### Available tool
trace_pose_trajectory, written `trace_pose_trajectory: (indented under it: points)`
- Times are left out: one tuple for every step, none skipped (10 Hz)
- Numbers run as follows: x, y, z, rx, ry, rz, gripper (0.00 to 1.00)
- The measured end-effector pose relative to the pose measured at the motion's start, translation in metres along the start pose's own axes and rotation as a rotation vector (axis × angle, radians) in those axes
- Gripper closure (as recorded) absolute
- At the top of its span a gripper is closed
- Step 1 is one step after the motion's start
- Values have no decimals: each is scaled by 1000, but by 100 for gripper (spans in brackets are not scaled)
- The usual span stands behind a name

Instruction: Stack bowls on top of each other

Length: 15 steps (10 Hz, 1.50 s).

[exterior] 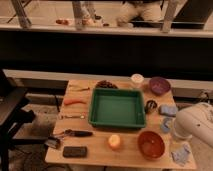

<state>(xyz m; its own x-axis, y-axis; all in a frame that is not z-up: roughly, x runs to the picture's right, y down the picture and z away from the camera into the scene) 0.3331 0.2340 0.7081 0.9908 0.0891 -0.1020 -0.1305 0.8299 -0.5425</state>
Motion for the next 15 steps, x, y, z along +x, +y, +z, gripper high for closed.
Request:
trace_pose_trajectory:
  points:
    - [-3,3,-3,-25,-4,1,24]
    - [-11,7,-7,-50,-5,-12,24]
    - [-17,12,-8,-73,-5,-21,24]
    - [-28,20,-12,-97,-3,-32,24]
    - [-36,27,-16,-106,-1,-42,24]
    - [-45,35,-20,-114,0,-53,24]
    - [-52,43,-24,-114,10,-66,24]
    - [-60,52,-30,-111,16,-75,24]
    - [-64,57,-33,-98,19,-81,24]
    - [-67,60,-36,-87,22,-87,24]
    - [-73,68,-39,-74,19,-94,24]
    - [-77,76,-39,-61,10,-100,24]
    - [-79,80,-38,-52,0,-103,24]
    - [-81,87,-34,-38,-20,-115,24]
    - [-80,89,-30,-31,-34,-123,24]
